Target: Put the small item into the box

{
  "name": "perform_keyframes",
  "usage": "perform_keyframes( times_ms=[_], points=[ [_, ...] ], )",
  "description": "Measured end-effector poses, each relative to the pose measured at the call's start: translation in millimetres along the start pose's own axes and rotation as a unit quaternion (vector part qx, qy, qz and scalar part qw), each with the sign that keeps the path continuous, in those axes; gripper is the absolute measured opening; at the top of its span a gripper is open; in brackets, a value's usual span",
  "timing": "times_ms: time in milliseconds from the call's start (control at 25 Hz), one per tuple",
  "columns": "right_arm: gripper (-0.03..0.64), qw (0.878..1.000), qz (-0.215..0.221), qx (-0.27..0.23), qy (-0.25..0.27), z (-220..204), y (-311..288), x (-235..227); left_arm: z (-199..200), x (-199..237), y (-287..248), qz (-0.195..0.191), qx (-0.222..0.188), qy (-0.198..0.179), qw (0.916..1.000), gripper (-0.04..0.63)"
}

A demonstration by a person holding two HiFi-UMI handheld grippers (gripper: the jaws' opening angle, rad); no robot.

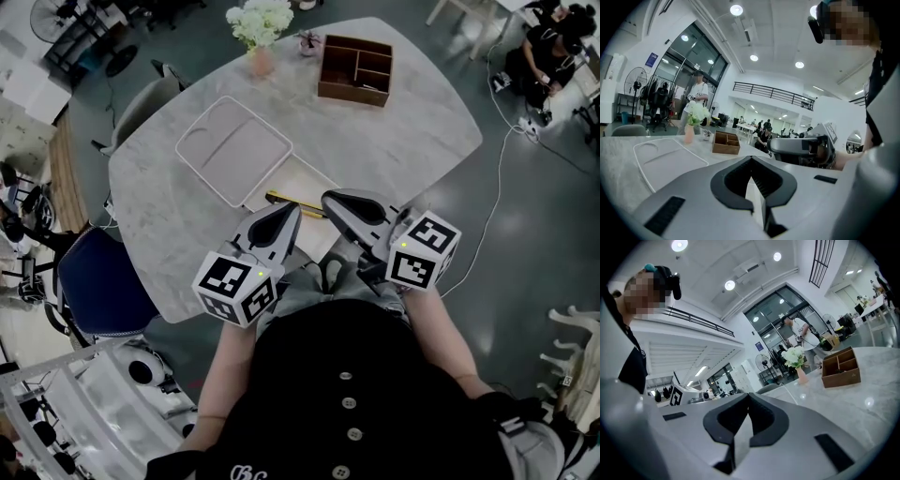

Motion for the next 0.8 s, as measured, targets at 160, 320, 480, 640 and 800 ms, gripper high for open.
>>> perform_keyframes(
  times_ms=[160,320,480,640,800],
  points=[
    [0.005,1.0,-0.008,0.019,0.012,-11.5,-2.0,-0.8,-15.0,5.8,-1.5,0.015,0.018,0.026,0.9994,0.017],
    [0.005,0.999,-0.015,0.033,0.015,-19.9,-2.0,-1.4,-26.9,8.9,-4.5,0.023,0.044,0.033,0.9982,0.017],
    [0.005,0.999,-0.02,0.042,0.018,-24.3,-0.9,-3.4,-36.7,9.5,-8.0,0.021,0.07,0.027,0.997,0.017],
    [0.005,0.998,-0.025,0.055,0.025,-27.6,0.2,-6.9,-40.7,9.0,-8.9,0.023,0.076,0.033,0.9963,0.017],
    [0.005,0.998,-0.021,0.064,0.02,-31.5,-0.5,-7.5,-46.7,11.4,-8.8,0.029,0.085,0.041,0.9952,0.017]
  ],
)
Point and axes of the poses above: the fingertips, and each gripper's own axes: y backward along the fingers, x to its left, z out of its top, the point moved 1 cm from there along y, backward along the fingers, and after that the axes turned 13 degrees about -z, right-handed, at the moved point
